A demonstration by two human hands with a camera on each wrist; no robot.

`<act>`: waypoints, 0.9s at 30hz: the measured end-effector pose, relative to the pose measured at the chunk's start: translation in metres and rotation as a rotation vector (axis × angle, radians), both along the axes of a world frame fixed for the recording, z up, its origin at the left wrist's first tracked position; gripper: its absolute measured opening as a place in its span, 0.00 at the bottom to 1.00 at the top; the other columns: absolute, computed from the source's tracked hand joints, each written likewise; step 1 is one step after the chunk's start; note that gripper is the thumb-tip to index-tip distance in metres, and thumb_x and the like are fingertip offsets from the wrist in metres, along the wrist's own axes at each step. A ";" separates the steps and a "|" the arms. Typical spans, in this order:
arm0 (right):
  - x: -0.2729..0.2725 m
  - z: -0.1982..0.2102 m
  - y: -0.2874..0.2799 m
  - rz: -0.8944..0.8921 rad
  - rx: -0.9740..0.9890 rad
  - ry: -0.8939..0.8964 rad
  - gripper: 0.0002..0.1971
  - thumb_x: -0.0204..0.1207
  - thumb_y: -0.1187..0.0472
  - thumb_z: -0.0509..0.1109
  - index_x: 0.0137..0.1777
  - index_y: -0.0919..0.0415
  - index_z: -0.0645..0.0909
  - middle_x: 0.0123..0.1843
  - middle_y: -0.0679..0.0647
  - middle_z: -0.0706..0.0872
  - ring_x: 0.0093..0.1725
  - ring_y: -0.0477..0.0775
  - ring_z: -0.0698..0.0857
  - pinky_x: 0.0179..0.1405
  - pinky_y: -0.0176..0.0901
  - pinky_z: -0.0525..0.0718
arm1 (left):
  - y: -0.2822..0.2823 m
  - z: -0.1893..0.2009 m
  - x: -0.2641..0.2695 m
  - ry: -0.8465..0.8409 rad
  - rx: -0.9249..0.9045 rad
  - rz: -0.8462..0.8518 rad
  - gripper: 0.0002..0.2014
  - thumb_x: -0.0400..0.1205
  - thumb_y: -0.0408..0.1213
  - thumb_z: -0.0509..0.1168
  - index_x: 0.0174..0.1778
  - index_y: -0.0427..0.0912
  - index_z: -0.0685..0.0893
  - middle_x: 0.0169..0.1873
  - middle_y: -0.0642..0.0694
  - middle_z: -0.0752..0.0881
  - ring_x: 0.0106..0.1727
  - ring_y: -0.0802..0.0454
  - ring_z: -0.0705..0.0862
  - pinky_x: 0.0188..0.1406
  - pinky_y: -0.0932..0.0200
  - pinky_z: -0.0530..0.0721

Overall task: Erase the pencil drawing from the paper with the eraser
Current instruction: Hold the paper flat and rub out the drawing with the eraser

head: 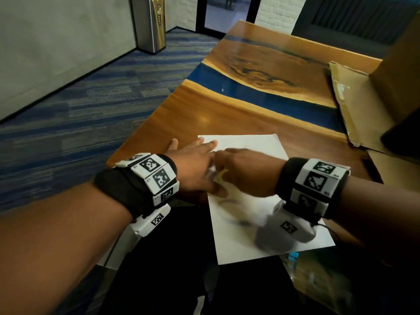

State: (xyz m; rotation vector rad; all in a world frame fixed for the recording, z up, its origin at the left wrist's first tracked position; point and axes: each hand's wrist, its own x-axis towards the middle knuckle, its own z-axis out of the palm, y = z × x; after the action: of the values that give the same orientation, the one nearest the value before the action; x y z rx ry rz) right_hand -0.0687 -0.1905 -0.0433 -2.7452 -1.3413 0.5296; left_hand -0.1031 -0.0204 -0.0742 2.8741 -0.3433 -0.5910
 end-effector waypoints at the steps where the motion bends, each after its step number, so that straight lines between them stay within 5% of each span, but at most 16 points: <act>1: -0.006 -0.001 0.001 0.049 0.006 0.043 0.12 0.84 0.60 0.66 0.66 0.55 0.77 0.55 0.46 0.76 0.50 0.48 0.76 0.51 0.40 0.74 | 0.000 0.001 0.000 0.001 -0.007 0.002 0.52 0.67 0.79 0.64 0.85 0.65 0.55 0.88 0.58 0.43 0.88 0.50 0.38 0.76 0.16 0.43; 6: 0.022 0.005 -0.008 -0.174 -0.077 -0.103 0.08 0.85 0.57 0.63 0.62 0.53 0.75 0.57 0.52 0.83 0.50 0.53 0.80 0.49 0.47 0.81 | 0.000 -0.003 0.002 0.002 0.037 -0.010 0.54 0.67 0.81 0.61 0.87 0.63 0.50 0.88 0.56 0.41 0.88 0.49 0.37 0.76 0.16 0.44; 10: -0.001 0.003 -0.004 0.035 -0.080 0.053 0.07 0.85 0.56 0.64 0.60 0.51 0.76 0.51 0.47 0.78 0.48 0.50 0.78 0.48 0.42 0.76 | 0.002 0.000 0.005 0.018 0.024 -0.003 0.56 0.64 0.81 0.64 0.86 0.65 0.51 0.88 0.57 0.42 0.88 0.49 0.39 0.75 0.16 0.46; 14: 0.018 0.007 -0.015 -0.122 -0.091 -0.074 0.07 0.85 0.55 0.63 0.60 0.54 0.76 0.55 0.52 0.82 0.52 0.56 0.82 0.51 0.51 0.83 | -0.001 0.001 0.007 0.006 0.086 -0.031 0.55 0.65 0.82 0.61 0.86 0.62 0.52 0.88 0.56 0.44 0.88 0.48 0.42 0.74 0.15 0.53; 19: -0.005 0.003 -0.014 0.068 -0.097 0.052 0.09 0.85 0.55 0.63 0.62 0.53 0.77 0.55 0.50 0.79 0.52 0.54 0.79 0.52 0.45 0.77 | -0.002 0.007 0.008 0.027 0.087 -0.021 0.55 0.65 0.80 0.65 0.86 0.63 0.52 0.88 0.56 0.45 0.88 0.48 0.44 0.74 0.15 0.55; 23: 0.013 0.007 -0.022 -0.114 -0.077 -0.073 0.09 0.85 0.56 0.62 0.63 0.53 0.76 0.58 0.52 0.81 0.53 0.55 0.81 0.51 0.48 0.82 | -0.004 0.007 0.008 0.022 0.131 -0.038 0.55 0.67 0.80 0.63 0.87 0.60 0.51 0.88 0.54 0.44 0.88 0.46 0.44 0.73 0.16 0.56; 27: -0.007 0.002 -0.017 0.050 -0.093 0.046 0.09 0.85 0.54 0.63 0.62 0.52 0.77 0.57 0.50 0.80 0.52 0.52 0.79 0.51 0.43 0.76 | -0.002 0.005 0.009 0.036 0.113 -0.021 0.57 0.64 0.82 0.63 0.87 0.62 0.49 0.88 0.56 0.43 0.88 0.47 0.42 0.74 0.16 0.55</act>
State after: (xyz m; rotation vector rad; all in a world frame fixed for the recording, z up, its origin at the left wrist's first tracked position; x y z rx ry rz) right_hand -0.0757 -0.2078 -0.0410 -2.7589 -1.4131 0.6704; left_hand -0.0937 -0.0228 -0.0690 2.9663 -0.3463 -0.6859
